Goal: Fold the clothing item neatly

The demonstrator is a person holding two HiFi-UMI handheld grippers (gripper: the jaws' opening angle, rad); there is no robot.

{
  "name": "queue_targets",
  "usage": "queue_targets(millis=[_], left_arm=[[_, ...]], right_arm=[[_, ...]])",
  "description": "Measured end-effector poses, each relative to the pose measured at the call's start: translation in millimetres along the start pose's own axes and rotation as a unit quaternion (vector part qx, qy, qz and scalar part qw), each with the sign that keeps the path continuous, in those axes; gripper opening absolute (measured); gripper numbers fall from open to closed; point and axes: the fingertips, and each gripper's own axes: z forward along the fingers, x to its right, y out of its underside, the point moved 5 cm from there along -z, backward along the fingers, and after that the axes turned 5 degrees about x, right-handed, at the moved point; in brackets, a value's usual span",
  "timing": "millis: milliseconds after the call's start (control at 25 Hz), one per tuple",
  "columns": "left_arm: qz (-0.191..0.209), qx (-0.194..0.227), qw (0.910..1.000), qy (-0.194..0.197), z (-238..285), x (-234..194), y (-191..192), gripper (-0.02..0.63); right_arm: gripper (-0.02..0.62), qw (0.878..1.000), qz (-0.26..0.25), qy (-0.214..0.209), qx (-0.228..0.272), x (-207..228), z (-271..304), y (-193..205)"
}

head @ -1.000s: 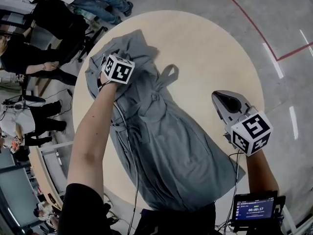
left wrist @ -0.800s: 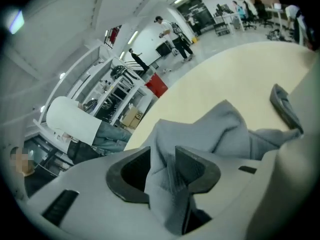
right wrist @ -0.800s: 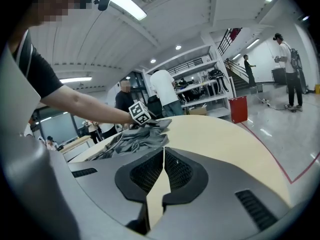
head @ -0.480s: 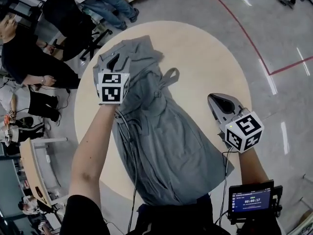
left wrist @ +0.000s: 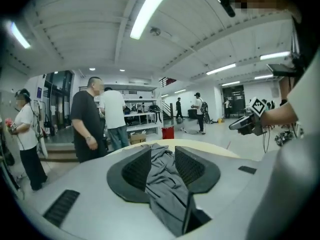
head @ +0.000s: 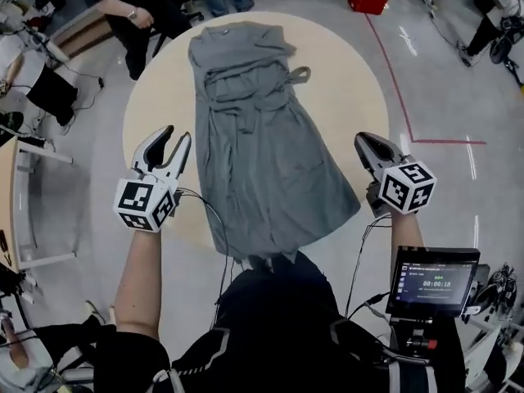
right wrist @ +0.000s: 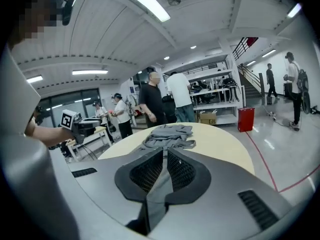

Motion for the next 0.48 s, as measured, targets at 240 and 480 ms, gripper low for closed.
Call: queue_targets(millis=[240,480], left_arm=[[-0.128,-0.054,0.9902,0.003,-105,25,69,0.15],[-0.277,-0.138,0.9504,-0.025,-171,83,185,0.158]], right_arm=[[0.016,0.998,0.046,-0.019,-0.049,-15,-37,46],[0.162,0.978,0.084,-0.08,-0.176,17,-62,145]])
